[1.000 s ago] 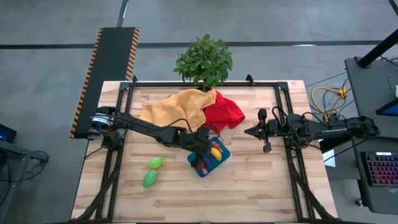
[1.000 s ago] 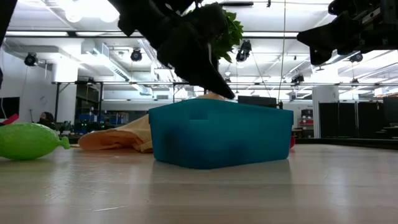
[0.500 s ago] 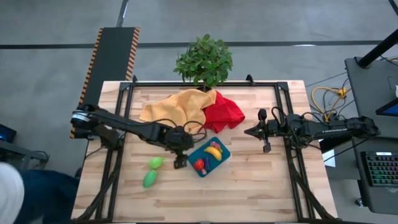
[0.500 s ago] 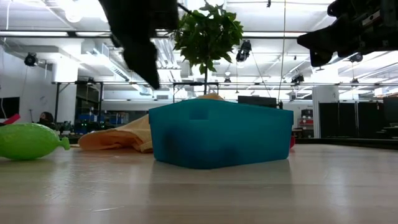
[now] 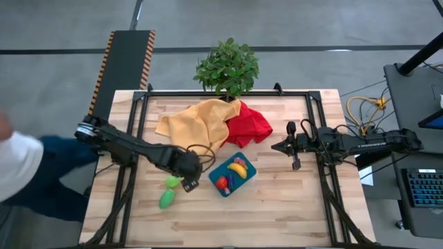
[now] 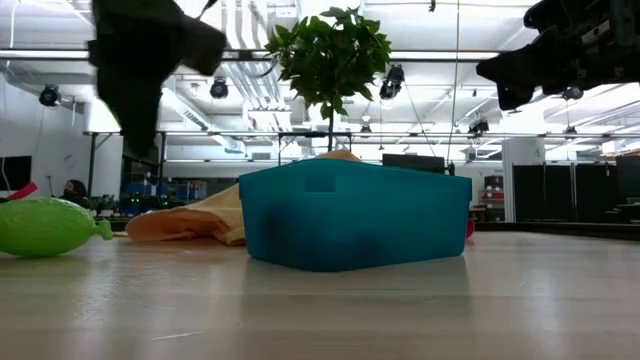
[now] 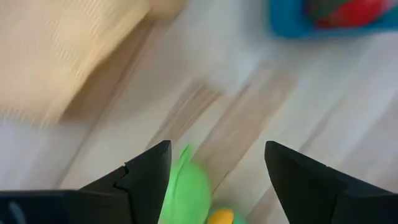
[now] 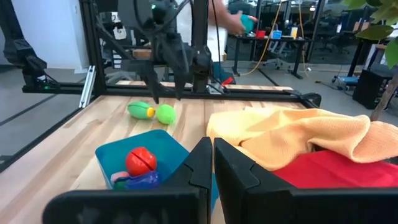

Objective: Pick and placing Produce into tupperware
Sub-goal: Put the green corn into the blue bin

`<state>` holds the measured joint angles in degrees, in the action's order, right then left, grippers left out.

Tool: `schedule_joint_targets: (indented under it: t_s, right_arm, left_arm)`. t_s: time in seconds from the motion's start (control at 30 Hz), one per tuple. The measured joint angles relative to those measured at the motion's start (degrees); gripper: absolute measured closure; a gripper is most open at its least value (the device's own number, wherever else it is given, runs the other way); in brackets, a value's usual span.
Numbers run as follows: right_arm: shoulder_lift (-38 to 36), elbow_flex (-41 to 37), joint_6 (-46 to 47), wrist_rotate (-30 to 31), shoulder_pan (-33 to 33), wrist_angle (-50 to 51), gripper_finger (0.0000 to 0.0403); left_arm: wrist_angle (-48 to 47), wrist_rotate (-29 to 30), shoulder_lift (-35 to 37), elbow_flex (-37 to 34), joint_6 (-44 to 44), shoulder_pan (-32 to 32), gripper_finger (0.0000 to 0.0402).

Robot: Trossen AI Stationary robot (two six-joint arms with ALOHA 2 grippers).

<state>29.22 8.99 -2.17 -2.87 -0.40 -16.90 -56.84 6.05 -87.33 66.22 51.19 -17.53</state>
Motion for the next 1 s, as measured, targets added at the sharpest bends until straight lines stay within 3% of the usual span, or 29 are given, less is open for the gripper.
schedule_joint_targets:
  t_s: [0.17,0.57,0.87,1.0]
  right_arm:
    - [0.19,0.0,0.04,0.0,0.0,-0.01,0.0394]
    - [0.19,0.0,0.71,0.0,0.0,0.01,0.0394]
    - [0.19,0.0,0.71,0.0,0.0,0.26,0.0394]
    - [0.19,0.0,2.28,-0.02,0.0,0.43,0.0394]
  left_arm:
    - [-5.95,0.26,-1.47,0.0,8.04,-3.61,0.0157]
    - [-6.56,-1.93,-1.66,0.04,32.36,-15.65,0.0157]
    - [-6.29,-2.42,-3.74,0.04,42.64,-20.47,0.0157]
    - [-4.92,-7.7,-7.76,0.04,42.99,-20.95,0.0157]
